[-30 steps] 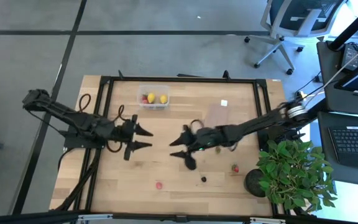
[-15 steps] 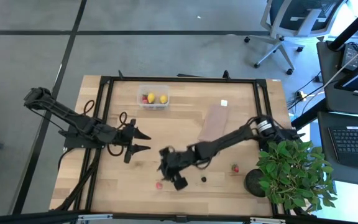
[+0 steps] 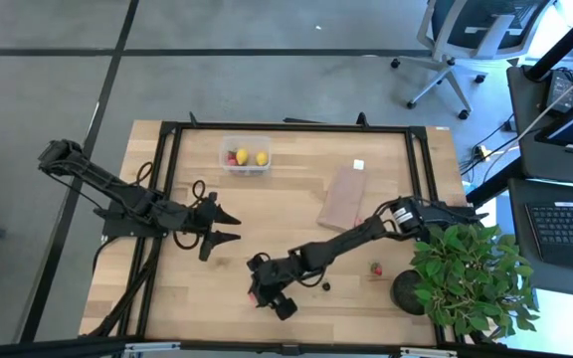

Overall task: Pick and placing Produce into tupperware
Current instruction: Put the peach into the transparent bin, then put the black cherry into the transparent bin

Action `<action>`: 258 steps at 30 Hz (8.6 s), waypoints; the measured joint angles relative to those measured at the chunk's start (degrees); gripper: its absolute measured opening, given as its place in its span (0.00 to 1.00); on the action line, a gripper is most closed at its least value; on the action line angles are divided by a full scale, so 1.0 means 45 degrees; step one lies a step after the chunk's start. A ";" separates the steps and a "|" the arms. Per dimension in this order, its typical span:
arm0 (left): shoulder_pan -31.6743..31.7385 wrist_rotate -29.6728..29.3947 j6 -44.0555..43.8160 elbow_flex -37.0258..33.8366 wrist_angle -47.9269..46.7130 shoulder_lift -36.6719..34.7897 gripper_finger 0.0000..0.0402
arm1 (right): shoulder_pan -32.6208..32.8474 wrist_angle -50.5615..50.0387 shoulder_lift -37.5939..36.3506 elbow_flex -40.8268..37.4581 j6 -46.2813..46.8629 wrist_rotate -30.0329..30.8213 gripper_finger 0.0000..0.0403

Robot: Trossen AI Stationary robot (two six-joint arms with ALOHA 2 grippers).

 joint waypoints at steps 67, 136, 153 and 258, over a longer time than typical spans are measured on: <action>0.0002 -0.0306 0.7155 0.0028 0.2566 0.0019 0.47 | -0.3775 -0.5019 -0.4587 -0.0034 0.8175 0.0657 0.20; -0.0325 -0.3295 1.2017 0.0029 0.3157 0.0029 0.65 | -0.4221 -0.1531 -0.5023 -0.0019 0.8463 0.0512 0.20; -0.0322 -0.3795 1.2065 0.0029 0.3179 0.0029 0.44 | -0.4133 -0.1191 -0.5023 -0.0019 0.8468 0.0524 0.20; 1.2813 1.2963 0.1660 0.0039 0.1913 0.2022 0.58 | -0.3784 -1.0873 -0.6573 -0.3429 0.7160 -0.1553 0.71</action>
